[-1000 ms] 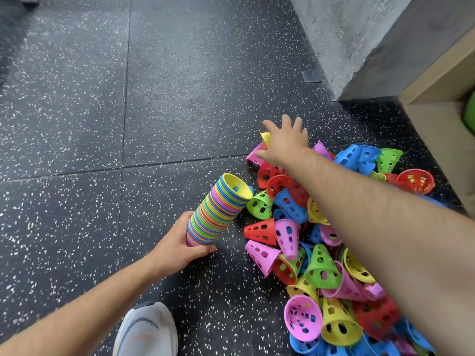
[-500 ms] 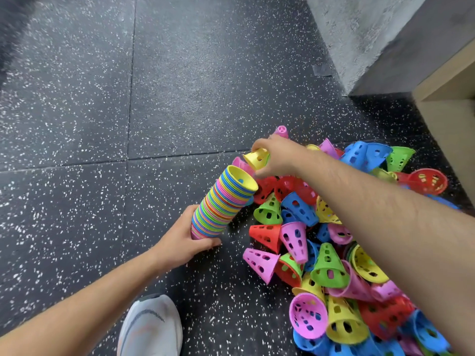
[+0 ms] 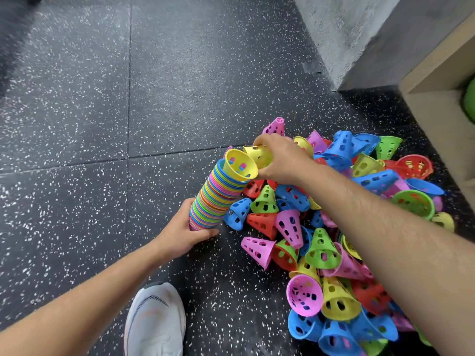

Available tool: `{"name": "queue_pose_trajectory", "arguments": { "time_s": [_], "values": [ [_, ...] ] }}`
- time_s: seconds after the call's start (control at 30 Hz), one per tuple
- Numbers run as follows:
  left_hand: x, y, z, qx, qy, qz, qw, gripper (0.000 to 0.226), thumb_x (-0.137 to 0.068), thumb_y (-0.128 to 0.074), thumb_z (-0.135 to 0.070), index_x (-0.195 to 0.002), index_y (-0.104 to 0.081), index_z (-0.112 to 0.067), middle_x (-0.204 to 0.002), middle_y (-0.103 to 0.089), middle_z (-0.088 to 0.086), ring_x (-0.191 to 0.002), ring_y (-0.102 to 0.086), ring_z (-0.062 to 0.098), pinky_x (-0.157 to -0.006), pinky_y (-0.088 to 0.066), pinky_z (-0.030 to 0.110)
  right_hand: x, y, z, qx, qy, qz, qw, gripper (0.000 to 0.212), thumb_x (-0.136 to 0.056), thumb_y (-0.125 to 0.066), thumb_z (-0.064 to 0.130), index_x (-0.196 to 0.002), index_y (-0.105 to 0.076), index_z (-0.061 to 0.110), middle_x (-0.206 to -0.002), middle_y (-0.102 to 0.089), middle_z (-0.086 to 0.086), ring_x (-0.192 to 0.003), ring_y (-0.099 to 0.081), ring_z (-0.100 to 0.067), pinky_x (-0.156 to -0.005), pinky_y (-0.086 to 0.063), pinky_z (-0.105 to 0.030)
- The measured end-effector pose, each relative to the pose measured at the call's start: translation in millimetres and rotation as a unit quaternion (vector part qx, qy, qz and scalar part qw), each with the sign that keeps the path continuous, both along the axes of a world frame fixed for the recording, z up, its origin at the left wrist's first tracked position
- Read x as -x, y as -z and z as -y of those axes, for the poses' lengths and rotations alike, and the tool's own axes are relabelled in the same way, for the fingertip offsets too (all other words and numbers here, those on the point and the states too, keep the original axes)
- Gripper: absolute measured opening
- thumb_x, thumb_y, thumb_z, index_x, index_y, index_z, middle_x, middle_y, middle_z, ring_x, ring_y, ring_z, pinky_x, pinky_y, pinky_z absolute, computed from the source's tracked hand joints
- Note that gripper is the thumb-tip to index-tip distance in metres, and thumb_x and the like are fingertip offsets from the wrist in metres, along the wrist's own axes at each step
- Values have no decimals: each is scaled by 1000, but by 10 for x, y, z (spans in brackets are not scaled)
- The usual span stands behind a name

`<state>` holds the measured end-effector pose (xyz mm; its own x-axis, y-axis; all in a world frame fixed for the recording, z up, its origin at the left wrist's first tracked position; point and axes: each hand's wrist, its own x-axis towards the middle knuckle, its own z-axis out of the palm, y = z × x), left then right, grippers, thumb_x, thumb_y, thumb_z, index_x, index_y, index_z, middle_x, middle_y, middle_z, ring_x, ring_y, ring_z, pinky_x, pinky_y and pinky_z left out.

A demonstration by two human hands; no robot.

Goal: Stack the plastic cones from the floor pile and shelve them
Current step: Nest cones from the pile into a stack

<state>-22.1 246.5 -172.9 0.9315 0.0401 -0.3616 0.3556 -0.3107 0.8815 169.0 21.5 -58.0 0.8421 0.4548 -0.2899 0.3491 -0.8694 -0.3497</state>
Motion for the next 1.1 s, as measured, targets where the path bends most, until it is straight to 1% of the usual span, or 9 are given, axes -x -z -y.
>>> {"name": "queue_pose_trajectory", "arguments": {
  "time_s": [0.1, 0.17, 0.33, 0.4, 0.53, 0.73, 0.9, 1.03, 1.1],
  "values": [
    [16, 9, 5, 1, -9, -3, 1000, 71, -75, -93, -14, -129, -47, -24, -114, -66, 0, -92, -64, -4, -85, -49, 15, 60, -46, 102, -32, 41, -29, 998, 85, -43, -75, 78, -117, -52, 45, -120, -52, 1, -116, -45, -20, -93, -40, -33],
    [25, 25, -8, 3, -14, -6, 1000, 70, -76, -92, -14, -128, -48, -28, -114, -66, 0, -93, -65, -1, -85, -50, 17, 101, -89, 171, -65, 70, -52, 994, 81, -43, -79, 78, -113, -54, 45, -117, -49, 3, -111, -46, -16, -89, -39, -29],
    [36, 21, 17, -2, -7, 3, 1000, 71, -77, -91, -9, -130, -46, -23, -113, -65, -1, -90, -63, -7, -84, -49, 14, 186, -226, 319, -117, 72, -89, 986, 84, -36, -79, 84, -108, -55, 50, -119, -47, 11, -120, -48, -10, -105, -42, -34],
    [44, 34, 21, -2, 2, 8, 1000, 72, -77, -91, -8, -130, -46, -24, -116, -65, 2, -92, -63, -6, -84, -50, 14, 210, -277, 347, -130, 76, -89, 985, 84, -37, -80, 83, -109, -56, 48, -121, -49, 8, -120, -51, -11, -105, -43, -34],
    [56, 37, 24, 1, 20, 15, 1000, 75, -75, -91, -15, -133, -44, -26, -121, -62, 4, -99, -63, -2, -86, -50, 13, 276, -384, 337, -258, 118, -91, 955, 72, -57, -88, 63, -113, -55, 33, -110, -64, 9, -95, -63, 3, -81, -49, -17],
    [49, 26, 38, 2, 20, 24, 999, 74, -75, -91, -15, -128, -44, -35, -122, -62, 3, -101, -62, -1, -89, -49, 13, 429, -336, 140, -361, 161, -86, 914, 94, -51, -83, 74, -132, -49, 39, -116, -67, 8, -104, -65, -13, -92, -57, -39],
    [57, 22, 27, 8, 11, 12, 1000, 71, -71, -90, -23, -124, -45, -39, -120, -63, 2, -101, -64, 4, -89, -52, 18, 524, -193, 12, -378, 156, -113, 906, 88, -54, -83, 73, -127, -57, 30, -114, -70, 4, -103, -69, -12, -93, -57, -41],
    [53, 28, 27, 0, 15, 14, 1000, 72, -77, -91, -10, -129, -45, -30, -122, -62, 6, -99, -63, 0, -87, -51, 15, 625, -103, -27, -345, 158, -108, 919, 78, -64, -71, 70, -128, -59, 26, -122, -63, 1, -107, -64, -12, -89, -57, -35],
    [56, 19, 27, -6, 16, 19, 1000, 72, -77, -91, -10, -125, -44, -35, -121, -62, 5, -98, -61, -2, -87, -50, 13, 661, -57, -40, -290, 130, -123, 940, 73, -76, -68, 65, -134, -57, 22, -133, -53, 2, -123, -53, -13, -103, -47, -35]
  ]
}}
